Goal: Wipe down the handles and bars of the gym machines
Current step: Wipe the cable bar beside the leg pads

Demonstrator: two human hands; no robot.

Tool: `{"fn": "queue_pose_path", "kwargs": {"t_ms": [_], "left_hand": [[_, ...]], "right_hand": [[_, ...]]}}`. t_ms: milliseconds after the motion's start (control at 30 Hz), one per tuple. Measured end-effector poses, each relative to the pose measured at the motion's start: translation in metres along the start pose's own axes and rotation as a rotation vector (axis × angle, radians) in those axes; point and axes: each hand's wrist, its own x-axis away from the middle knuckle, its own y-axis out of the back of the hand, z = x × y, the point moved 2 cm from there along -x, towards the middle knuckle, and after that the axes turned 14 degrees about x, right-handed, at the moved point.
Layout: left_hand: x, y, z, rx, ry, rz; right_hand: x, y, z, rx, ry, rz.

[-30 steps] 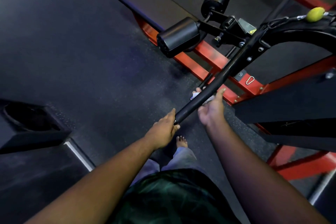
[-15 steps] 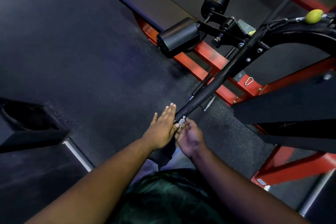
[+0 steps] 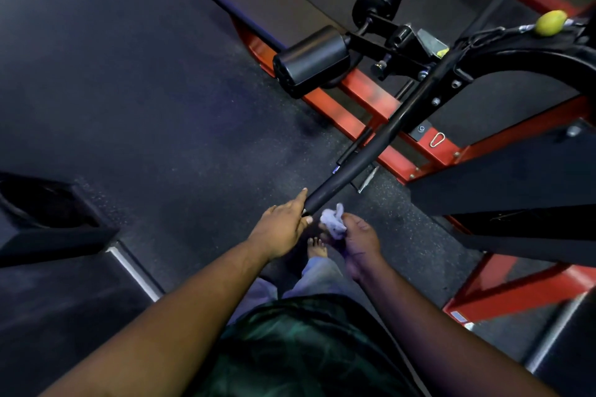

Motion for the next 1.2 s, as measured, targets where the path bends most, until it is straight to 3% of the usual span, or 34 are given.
{"fn": "queue_pose_path", "kwargs": {"t_ms": [100, 200, 300, 367, 400, 467, 600, 767, 933, 1000, 1133, 1200], "left_hand": [[-0.006, 0.004, 0.004, 0.059, 0.037, 0.030], [-0.004, 0.000, 0.001, 0.129, 0.026, 0.054], [-0.001, -0.005, -0.002, 0.183, 0.022, 0.053], [-0.001, -0.005, -0.003, 0.203, 0.027, 0.049], [-0.001, -0.004, -0.003, 0.209, 0.030, 0.050], [-0.001, 0.000, -0.004, 0.211, 0.034, 0.059], [-0.001, 0.004, -0.005, 0.222, 0.019, 0.065], [0.002, 0.003, -0.008, 0.262, 0.033, 0.058], [0.000, 0.003, -0.010, 0.249, 0.075, 0.055], [0.000, 0.003, -0.010, 0.229, 0.071, 0.048], [0.000, 0.005, -0.010, 0.227, 0.032, 0.039], [0.000, 0.005, -0.010, 0.213, 0.029, 0.035]], "right_hand": [[-0.007, 0.021, 0.028, 0.151, 0.412, -0.284], [-0.006, 0.028, 0.063, 0.313, 0.750, -0.378], [-0.009, 0.025, 0.080, 0.814, 1.078, -0.288], [-0.017, 0.019, 0.071, 1.276, 1.197, -0.221], [-0.019, 0.016, 0.063, 1.392, 1.213, -0.206], [-0.016, 0.007, 0.046, 1.468, 1.250, -0.197], [-0.011, -0.007, 0.023, 1.689, 1.494, -0.236], [-0.022, 0.017, 0.063, 1.786, 1.639, -0.322], [-0.042, 0.038, 0.099, 1.617, 1.289, -0.492], [-0.036, 0.021, 0.073, 1.580, 1.337, -0.449], [-0.013, -0.006, 0.022, 1.697, 1.465, -0.185], [-0.019, 0.007, 0.043, 1.753, 1.512, -0.232]]}}
